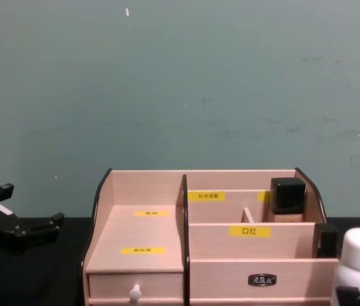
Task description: Pick up the facial cleanser and watermelon frost from the table and place them into the tiered storage box.
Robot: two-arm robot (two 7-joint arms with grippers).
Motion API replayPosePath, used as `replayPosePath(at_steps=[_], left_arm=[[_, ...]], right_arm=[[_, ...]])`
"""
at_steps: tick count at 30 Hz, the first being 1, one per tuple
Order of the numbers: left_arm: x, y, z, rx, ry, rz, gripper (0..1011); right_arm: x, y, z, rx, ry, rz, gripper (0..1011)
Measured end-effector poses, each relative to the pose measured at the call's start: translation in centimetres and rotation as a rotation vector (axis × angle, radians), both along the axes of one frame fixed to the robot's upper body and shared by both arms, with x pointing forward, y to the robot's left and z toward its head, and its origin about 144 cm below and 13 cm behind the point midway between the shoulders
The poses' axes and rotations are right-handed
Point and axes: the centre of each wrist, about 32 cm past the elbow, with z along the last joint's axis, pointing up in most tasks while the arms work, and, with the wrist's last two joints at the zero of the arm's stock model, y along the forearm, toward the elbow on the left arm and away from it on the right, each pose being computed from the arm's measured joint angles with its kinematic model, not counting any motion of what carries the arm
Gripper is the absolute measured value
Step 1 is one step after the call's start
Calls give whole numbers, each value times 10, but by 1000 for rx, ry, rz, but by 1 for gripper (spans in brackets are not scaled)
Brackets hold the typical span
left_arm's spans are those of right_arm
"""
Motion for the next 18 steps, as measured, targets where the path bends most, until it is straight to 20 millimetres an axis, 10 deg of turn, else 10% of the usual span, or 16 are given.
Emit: replayPosePath(at_steps=[18], left_arm=[[0, 0, 0, 0, 0, 0, 1001]], right_arm=[[12, 6, -9, -10, -9, -6, 1000]])
